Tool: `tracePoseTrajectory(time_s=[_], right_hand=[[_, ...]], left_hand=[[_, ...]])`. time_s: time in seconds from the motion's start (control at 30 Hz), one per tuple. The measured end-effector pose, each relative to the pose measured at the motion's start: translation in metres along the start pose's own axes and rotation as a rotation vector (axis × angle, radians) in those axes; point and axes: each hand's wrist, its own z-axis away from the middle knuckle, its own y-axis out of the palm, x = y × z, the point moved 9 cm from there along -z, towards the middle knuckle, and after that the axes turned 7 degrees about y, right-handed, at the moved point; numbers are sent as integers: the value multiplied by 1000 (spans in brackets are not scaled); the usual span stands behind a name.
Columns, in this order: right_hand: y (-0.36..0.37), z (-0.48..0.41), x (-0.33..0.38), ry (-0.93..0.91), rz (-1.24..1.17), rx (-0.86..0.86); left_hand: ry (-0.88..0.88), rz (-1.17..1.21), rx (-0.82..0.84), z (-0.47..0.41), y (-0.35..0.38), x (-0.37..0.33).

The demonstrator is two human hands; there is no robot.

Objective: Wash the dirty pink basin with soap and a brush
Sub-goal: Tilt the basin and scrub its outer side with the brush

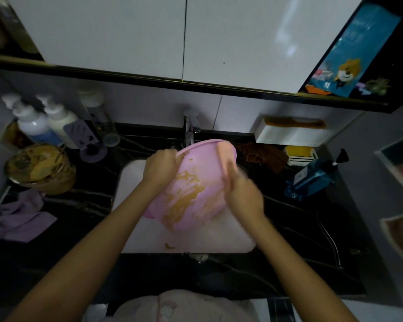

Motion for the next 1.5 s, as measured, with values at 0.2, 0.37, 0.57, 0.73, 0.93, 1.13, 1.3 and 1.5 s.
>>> tracePoseTrajectory(time_s=[0.2, 0.37, 0.57, 0.73, 0.93, 1.13, 1.3, 1.5], right_hand=[[13, 21, 26, -197, 211, 4], [7, 13, 23, -160, 173, 13], [-2, -7, 12, -12, -136, -19], [12, 36, 26, -240, -68, 68], [9, 2, -9, -40, -208, 23], [0, -2, -23, -77, -42, 19], [30, 28, 36, -243, -160, 13], [16, 2, -26, -25, -163, -136]], left_hand=[[126, 241, 190, 8, 0, 11], [112, 391, -64, 55, 5, 43], [-19, 527, -204, 64, 5, 47], [60, 337, -127, 32, -10, 16], [42, 410, -103, 24, -9, 11], [43, 458, -105, 14, -10, 11], [41, 436, -99, 0, -4, 12], [39, 416, -82, -1, -1, 19]])
